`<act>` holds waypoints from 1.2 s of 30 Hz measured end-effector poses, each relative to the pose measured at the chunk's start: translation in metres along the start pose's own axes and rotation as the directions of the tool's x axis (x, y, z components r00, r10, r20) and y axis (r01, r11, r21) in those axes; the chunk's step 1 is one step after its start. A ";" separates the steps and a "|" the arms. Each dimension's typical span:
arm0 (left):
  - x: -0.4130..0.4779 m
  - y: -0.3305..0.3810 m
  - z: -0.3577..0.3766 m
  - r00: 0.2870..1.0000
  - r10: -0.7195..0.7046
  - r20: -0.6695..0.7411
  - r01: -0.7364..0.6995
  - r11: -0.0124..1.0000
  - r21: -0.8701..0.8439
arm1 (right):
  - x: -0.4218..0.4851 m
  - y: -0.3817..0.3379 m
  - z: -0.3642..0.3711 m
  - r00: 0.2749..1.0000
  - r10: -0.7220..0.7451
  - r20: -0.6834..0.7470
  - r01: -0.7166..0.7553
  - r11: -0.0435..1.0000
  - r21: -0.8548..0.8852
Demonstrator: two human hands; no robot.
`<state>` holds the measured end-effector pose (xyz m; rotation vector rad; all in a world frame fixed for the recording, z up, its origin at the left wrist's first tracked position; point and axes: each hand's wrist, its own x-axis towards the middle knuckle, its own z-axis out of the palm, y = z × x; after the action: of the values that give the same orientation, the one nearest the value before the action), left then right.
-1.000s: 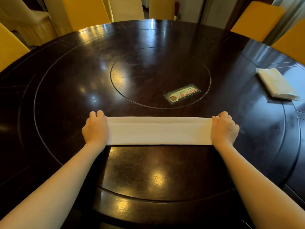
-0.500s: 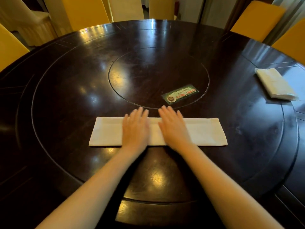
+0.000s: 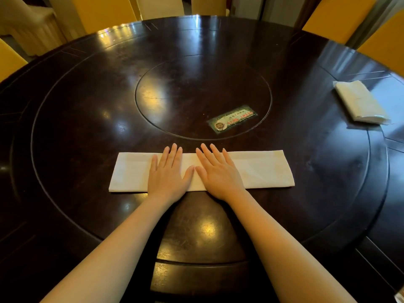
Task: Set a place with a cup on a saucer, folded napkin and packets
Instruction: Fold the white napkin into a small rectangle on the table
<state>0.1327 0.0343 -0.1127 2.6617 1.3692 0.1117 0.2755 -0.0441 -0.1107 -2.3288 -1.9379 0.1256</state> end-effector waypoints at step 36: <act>-0.015 -0.102 -0.015 0.993 -0.119 0.004 0.118 0.986 0.120 | -0.041 0.103 -0.018 0.939 0.344 0.020 -0.343 0.939 -0.029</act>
<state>0.0398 0.0819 -0.1150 2.6617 1.5738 0.0015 0.3706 -0.1034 -0.1075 -2.6728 -1.5291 0.1602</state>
